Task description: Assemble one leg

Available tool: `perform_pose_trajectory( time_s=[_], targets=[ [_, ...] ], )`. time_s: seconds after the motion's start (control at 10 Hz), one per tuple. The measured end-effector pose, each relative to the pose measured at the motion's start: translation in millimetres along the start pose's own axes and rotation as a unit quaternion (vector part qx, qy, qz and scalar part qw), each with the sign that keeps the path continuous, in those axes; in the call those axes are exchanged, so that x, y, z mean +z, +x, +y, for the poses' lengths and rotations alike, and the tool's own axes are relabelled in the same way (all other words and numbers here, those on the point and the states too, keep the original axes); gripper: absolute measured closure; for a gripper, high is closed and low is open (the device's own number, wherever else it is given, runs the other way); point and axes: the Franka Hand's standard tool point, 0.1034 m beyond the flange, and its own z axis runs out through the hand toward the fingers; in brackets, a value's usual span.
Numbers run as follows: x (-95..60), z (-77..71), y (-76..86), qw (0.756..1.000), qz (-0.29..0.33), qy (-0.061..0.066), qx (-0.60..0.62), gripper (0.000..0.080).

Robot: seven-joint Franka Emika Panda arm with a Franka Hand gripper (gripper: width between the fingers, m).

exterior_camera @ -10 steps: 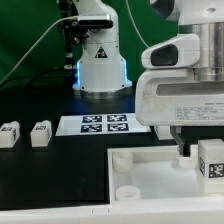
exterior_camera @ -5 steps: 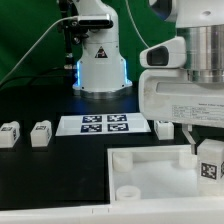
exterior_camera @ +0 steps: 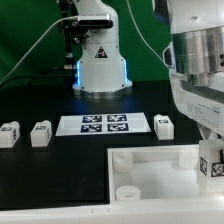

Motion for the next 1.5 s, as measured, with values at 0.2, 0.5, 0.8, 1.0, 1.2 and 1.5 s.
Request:
perform_pose_trajectory(
  time_s=[0.2,0.5,0.8,1.0,1.2,1.5],
  targets=[
    [0.4,0.3,-0.6,1.0,0.0,0.0,-0.007,0.0441],
    [0.6,1.5,0.0,0.995,0.002,-0.004,-0.099,0.0182],
    [-0.3,-1.2,-2.0,0.933,0.02,-0.003,-0.36,0.0151],
    [-0.4,-1.5,1.6,0.895,0.022,-0.006,-0.446,0.015],
    [-1.0,-3.0,6.5,0.831,0.028,-0.02,-0.555,0.015],
    [-3.9,-9.5,14.9,0.749,0.042,-0.033,-0.66,0.015]
  ],
)
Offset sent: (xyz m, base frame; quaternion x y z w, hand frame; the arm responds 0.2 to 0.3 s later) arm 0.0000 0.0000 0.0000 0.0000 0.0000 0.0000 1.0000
